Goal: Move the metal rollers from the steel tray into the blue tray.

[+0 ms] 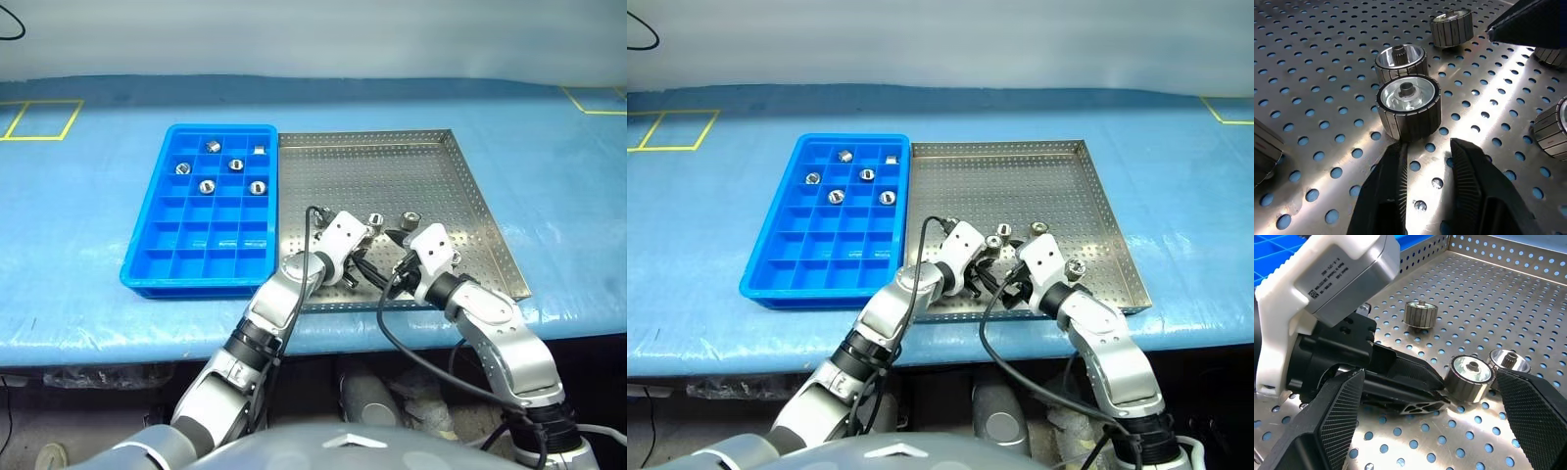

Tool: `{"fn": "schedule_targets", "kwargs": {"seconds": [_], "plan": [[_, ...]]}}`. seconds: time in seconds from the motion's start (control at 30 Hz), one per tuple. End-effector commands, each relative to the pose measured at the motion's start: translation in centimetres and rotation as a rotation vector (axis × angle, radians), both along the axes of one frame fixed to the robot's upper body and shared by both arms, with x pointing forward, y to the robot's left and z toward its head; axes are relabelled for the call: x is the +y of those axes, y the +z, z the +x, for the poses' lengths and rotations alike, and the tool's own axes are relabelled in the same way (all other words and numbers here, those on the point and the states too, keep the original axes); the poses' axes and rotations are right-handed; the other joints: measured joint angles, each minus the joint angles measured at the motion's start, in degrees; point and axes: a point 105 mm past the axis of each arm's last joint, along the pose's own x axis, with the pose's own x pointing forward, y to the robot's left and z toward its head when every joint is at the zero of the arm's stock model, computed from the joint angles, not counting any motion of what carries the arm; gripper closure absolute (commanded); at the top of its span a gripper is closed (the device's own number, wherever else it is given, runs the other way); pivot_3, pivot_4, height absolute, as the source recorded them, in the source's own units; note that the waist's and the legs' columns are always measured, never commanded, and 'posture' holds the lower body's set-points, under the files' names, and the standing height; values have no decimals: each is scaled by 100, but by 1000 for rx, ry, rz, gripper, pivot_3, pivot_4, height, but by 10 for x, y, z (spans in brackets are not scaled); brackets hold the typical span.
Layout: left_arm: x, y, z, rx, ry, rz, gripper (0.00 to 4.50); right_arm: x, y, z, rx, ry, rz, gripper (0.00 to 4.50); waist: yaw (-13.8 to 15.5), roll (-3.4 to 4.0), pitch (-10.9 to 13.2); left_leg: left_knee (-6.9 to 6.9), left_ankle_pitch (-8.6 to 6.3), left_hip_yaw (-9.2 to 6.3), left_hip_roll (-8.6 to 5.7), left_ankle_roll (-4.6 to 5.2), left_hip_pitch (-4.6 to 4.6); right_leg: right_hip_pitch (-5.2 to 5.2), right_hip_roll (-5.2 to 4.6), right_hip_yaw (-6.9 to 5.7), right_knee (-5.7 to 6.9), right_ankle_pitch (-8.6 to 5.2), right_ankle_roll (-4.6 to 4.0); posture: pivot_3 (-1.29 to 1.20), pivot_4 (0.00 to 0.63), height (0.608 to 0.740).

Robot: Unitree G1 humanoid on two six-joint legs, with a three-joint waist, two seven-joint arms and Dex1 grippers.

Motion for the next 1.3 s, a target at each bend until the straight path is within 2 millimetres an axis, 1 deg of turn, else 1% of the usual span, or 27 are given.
{"fn": "schedule_targets", "kwargs": {"seconds": [0.03,0.23,0.27,0.33,0.57,0.63,0.7,0.93,1.0,1.1,1.3], "plan": [[-13,17,0,-45,-25,-37,3813,11,14,-2,-50,48,16,0,0,0,0,0,0,0,0,0,0,0,0,0,0,0,0,-118,150,740],[-15,25,-5,-67,-38,-52,3813,11,14,-2,-53,47,14,0,-2,0,0,0,0,0,0,0,0,0,0,0,0,0,0,-118,150,740],[-14,27,-5,-73,-32,-58,3643,11,14,-2,-53,46,15,0,-4,0,0,0,0,0,0,0,0,0,0,0,0,0,0,-118,150,740],[-10,31,-6,-89,-7,-61,3260,12,14,-2,-53,47,15,0,-7,0,0,0,0,0,0,0,0,0,0,0,0,0,0,-117,150,740],[2,51,-5,-132,98,-111,999,14,14,-2,-53,48,17,0,1,-1,0,1,0,0,0,0,1,1,0,0,1,0,0,-107,150,740],[10,57,3,-149,168,-136,999,15,14,-1,-55,52,20,0,2,-1,1,1,0,0,0,0,1,0,0,0,1,0,0,-105,150,740],[16,59,11,-155,222,-146,999,16,15,0,-57,54,22,0,17,-2,1,1,0,-1,0,0,1,1,0,0,1,0,1,-105,150,740],[24,63,28,-166,298,-148,999,18,15,0,-58,57,27,0,68,-7,4,1,0,-1,-3,0,-4,1,-2,0,-4,3,5,-108,150,740],[24,62,31,-162,307,-149,999,19,14,0,-58,56,28,0,68,-7,4,1,0,-1,-3,0,-3,1,-3,0,-6,15,26,-113,150,740],[23,60,35,-141,317,-161,999,19,14,0,-58,54,30,0,49,-8,5,0,0,-1,-3,0,-3,-1,-1,0,-5,15,26,-119,150,740],[27,46,44,-100,371,-131,999,18,14,0,-63,46,31,0,43,-9,5,0,0,-1,-3,0,-4,-1,-1,0,-5,15,26,-124,150,740]]}}
